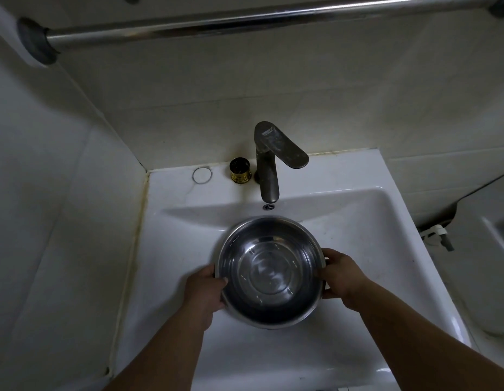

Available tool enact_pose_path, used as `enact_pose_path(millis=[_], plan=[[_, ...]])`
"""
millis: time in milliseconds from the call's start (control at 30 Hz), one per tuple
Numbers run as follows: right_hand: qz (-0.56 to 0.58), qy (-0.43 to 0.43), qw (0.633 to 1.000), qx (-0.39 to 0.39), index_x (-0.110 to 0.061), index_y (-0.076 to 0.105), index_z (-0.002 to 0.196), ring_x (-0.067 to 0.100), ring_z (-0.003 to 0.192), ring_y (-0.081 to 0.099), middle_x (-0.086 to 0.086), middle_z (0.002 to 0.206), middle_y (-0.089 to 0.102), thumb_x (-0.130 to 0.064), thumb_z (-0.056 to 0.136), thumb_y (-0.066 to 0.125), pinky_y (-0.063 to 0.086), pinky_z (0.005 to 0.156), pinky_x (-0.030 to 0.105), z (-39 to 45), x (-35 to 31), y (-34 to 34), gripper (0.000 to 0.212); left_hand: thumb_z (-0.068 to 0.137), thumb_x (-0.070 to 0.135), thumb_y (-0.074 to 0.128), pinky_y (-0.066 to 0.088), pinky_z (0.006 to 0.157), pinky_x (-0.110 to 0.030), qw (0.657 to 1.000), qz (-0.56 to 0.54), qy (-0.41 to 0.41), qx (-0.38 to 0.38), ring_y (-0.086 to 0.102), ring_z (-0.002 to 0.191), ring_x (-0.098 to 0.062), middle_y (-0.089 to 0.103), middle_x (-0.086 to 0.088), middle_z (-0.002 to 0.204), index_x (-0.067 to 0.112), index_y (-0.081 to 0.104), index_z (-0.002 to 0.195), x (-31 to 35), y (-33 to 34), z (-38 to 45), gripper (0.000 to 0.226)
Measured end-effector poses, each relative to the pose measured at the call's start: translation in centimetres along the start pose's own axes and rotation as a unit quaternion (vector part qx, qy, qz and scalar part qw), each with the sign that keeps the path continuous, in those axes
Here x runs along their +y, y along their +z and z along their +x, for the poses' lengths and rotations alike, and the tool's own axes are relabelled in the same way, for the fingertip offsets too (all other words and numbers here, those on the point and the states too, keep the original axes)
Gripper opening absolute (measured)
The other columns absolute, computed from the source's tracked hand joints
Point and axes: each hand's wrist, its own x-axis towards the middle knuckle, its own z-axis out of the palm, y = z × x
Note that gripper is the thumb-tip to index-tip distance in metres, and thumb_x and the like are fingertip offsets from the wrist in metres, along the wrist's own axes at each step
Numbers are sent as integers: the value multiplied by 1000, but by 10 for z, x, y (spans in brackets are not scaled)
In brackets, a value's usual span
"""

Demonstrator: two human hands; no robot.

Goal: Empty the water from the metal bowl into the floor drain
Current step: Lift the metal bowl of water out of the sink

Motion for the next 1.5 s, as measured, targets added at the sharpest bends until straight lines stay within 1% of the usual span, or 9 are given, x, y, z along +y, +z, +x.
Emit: enact_pose_path(millis=[100,367,533,600,767,933,1133,1300,1500], plan=[[7,0,1000,-1,-18,60,139,36,94,72,12,117,71,13,93,58,66,61,43,-1,1,0,56,93,-11,61,63,71,-45,1000,1,3,1,76,93,-37,79,-15,104,20,75,106,0,0,0,36],[17,-4,1000,-8,-22,63,133,35,92,73,13,110,73,13,93,56,65,59,40,-1,4,0,54,94,-11,59,64,75,-48,1000,14,9,0,76,94,-37,79,-15,103,19,76,105,-1,0,-1,36],[14,-7,1000,-11,-27,62,127,37,97,72,13,115,72,13,93,56,66,70,49,0,5,0,52,94,-11,59,63,65,-41,1000,12,12,-3,76,91,-34,80,-12,101,20,76,107,-1,0,0,37],[18,-9,1000,-8,-28,63,125,37,96,72,13,113,72,12,93,56,66,68,48,0,6,1,52,94,-10,59,64,64,-40,1000,11,13,-5,77,91,-34,80,-12,101,20,76,109,-1,0,-1,38],[29,-12,999,-5,-28,65,123,37,94,73,12,111,73,12,92,57,66,60,44,-1,7,2,52,94,-11,58,64,81,-51,1000,17,13,-1,76,95,-35,79,-14,105,18,76,109,-2,-1,0,37],[30,-18,999,-8,-31,61,125,36,94,73,10,110,73,13,88,63,66,62,45,-4,8,3,57,95,-12,57,63,82,-50,1000,19,14,-6,74,98,-36,78,-15,108,15,75,114,-3,-1,0,38],[44,-20,999,-18,-27,64,128,35,92,74,13,109,75,15,89,59,64,57,40,-5,8,0,57,96,-10,59,64,62,-39,1000,7,20,-23,79,88,-32,82,-10,98,18,77,111,-4,-5,1,36],[65,-23,997,-44,-31,67,126,37,90,76,14,111,75,18,89,58,65,60,41,-7,12,-4,62,95,-10,60,63,60,-36,998,8,23,-58,80,81,-26,84,0,92,28,76,109,-8,-9,2,43],[77,-25,995,-66,-38,66,121,35,89,77,10,112,76,20,88,59,65,64,43,-7,15,-6,67,95,-11,58,63,61,-36,996,6,31,-87,80,86,-24,83,2,102,35,74,114,-14,-13,3,52]])
